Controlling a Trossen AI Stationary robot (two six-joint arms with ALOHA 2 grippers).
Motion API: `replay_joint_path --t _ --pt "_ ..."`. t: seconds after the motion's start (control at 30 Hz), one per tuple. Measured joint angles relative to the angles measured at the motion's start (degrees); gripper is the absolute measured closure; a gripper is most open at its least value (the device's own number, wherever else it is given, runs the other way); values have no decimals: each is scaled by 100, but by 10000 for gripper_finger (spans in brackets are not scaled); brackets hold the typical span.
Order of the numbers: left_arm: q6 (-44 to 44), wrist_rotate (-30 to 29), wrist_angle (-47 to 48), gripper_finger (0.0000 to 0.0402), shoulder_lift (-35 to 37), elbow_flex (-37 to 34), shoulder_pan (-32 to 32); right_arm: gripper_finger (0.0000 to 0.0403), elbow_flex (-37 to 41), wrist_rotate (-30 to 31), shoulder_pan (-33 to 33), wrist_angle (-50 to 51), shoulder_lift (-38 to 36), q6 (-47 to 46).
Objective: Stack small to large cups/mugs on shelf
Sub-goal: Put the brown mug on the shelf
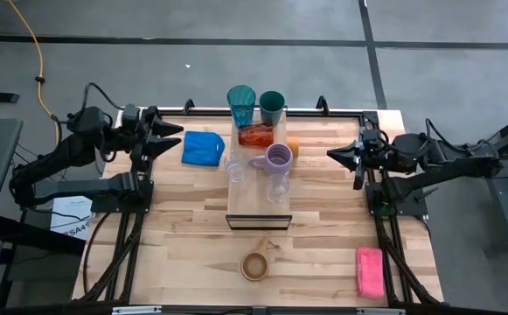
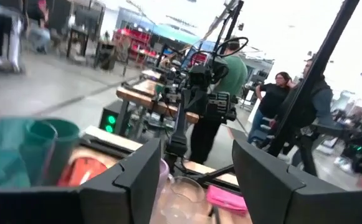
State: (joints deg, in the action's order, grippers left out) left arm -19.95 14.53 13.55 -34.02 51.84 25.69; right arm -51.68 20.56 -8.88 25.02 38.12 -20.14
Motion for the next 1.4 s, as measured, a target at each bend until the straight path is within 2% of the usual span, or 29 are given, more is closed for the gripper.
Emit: replay_joint_path --t 0.1,0.23,0.3,0.43,0.53,0.67,0.77,0.87,0.97,1.07,1.17,1.23,1.4 --pt "-234 -84 21 213 -211 -1 -320 403 0 -5 0 5 4 -43" --pt "-283 -639 189 213 -592 24 -1315 403 0 -7 0 8 1 -53" --pt "-279 -1135 676 213 -842 183 -1954 403 0 -7 0 29 1 -85" --pt "-528 -2490 1801 213 -1366 712 -3368 403 0 -7 0 53 1 -210" --pt "-1254 -3294 2313 213 -1839 1066 -4374 403 2 -9 0 116 4 -339" --pt "-2667 -3908 2688 213 -2603 1461 -5544 403 2 -4 0 342 4 -518" --pt "-3868 -4338 2847 213 -3369 1765 -6190 403 2 -4 0 482 4 -585" --pt "-5115 -4676 2858 213 -4220 2117 -6523 403 4 -3 0 579 4 -678" --pt "-6216 -4749 2905 213 -5090 2505 -6592 403 4 -4 0 625 4 -687" --pt "-7146 -4585 3305 213 -5899 2998 -6560 403 4 -4 0 717 4 -681" --pt "-7906 -4182 3825 213 -6676 3523 -6419 403 4 -4 0 793 4 -658" --pt "-8130 -4042 4118 213 -7083 3829 -6331 403 4 -5 0 867 4 -656" --pt "-8246 -3873 4131 213 -7807 4385 -6011 403 7 -7 0 971 4 -642"
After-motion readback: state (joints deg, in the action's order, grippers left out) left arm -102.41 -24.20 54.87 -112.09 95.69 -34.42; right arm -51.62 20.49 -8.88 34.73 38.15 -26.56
